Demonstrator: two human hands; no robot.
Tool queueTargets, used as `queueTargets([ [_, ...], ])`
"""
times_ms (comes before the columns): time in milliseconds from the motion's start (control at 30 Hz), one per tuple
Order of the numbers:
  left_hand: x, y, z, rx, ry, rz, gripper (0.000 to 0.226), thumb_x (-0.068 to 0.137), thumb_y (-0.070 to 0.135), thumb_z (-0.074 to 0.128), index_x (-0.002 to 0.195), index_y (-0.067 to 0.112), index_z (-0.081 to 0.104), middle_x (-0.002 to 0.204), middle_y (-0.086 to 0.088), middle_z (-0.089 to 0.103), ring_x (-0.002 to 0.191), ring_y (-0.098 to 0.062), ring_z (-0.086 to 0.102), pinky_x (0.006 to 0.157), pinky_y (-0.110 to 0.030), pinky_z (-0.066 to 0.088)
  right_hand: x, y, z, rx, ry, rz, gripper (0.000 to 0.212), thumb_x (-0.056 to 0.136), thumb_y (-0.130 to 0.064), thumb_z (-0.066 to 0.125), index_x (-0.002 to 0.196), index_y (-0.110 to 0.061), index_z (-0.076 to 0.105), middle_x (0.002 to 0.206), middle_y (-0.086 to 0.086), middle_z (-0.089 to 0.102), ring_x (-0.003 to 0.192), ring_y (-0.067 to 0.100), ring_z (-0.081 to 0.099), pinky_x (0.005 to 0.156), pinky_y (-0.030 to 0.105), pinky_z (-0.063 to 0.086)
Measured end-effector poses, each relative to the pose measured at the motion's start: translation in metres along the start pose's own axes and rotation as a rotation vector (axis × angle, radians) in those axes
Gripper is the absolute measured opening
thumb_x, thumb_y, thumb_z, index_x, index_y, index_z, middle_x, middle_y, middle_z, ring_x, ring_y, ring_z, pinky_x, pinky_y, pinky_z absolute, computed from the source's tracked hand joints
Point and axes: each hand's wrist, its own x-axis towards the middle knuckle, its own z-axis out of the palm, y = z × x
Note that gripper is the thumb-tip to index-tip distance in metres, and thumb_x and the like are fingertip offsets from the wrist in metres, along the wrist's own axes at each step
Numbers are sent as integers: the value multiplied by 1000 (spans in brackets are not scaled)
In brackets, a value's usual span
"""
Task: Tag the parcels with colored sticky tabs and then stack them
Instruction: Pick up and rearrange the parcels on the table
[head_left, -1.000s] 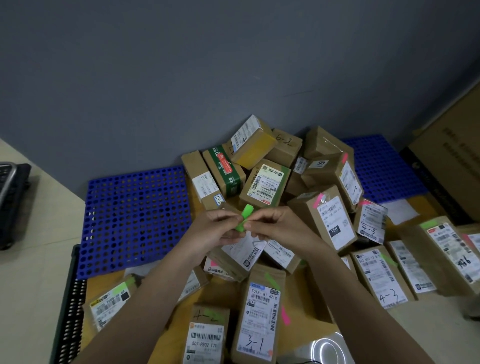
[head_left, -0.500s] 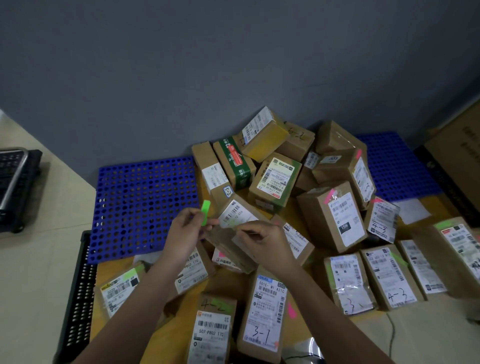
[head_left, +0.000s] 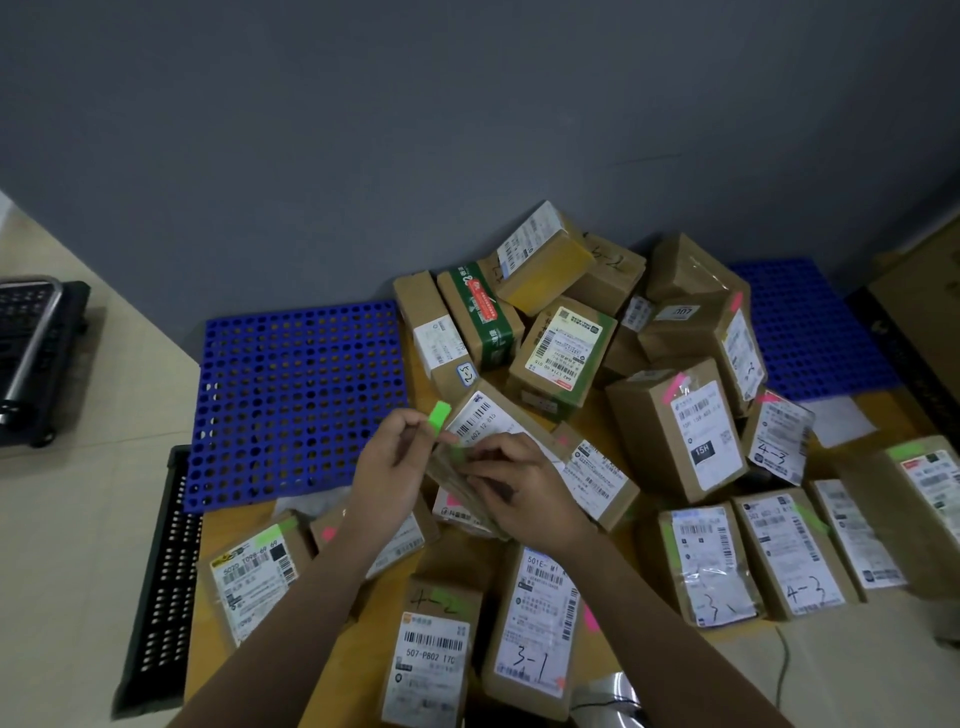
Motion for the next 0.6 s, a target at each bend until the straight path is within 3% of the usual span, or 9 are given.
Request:
queueTargets([
  [67, 0, -6, 0, 186, -60, 129, 10, 97, 15, 49, 91, 16, 56, 81, 13, 68, 63, -3, 53, 58, -12, 39, 0, 1, 0, -18, -13, -41, 26, 87, -23, 61, 105, -11, 74, 107, 3, 61, 100, 18, 55, 89, 22, 43],
  [200, 5, -25, -3, 392, -39, 204, 8, 96, 23, 50, 90, 27, 53, 72, 15, 50, 69, -6, 46, 59, -22, 35, -2, 4, 4, -65, 2, -108, 26, 87, -24, 68, 108, -11, 73, 110, 5, 61, 101, 22, 56, 90, 26, 44],
  [367, 6, -20, 0, 405, -2, 172, 8, 96, 22, 51, 90, 24, 56, 77, 11, 55, 85, -12, 47, 71, -30, 41, -4, 12, 11, -97, 37, -136, 24, 86, -18, 69, 108, -8, 73, 111, 6, 61, 101, 25, 56, 88, 28, 45],
  [467, 3, -9, 1, 321, 17, 109, 12, 97, 18, 51, 88, 23, 56, 73, 23, 57, 90, -17, 50, 79, -34, 44, -6, 13, 13, -90, 56, -143, 23, 85, -18, 69, 105, -7, 73, 112, 5, 60, 102, 24, 55, 89, 27, 45],
  [600, 2, -3, 1, 186, -39, 79, 13, 98, 11, 47, 91, 7, 57, 78, 33, 66, 80, -8, 63, 69, -19, 48, -6, 14, 14, -97, 55, -131, 22, 84, -17, 72, 104, -9, 74, 112, 4, 61, 103, 21, 51, 90, 21, 42],
])
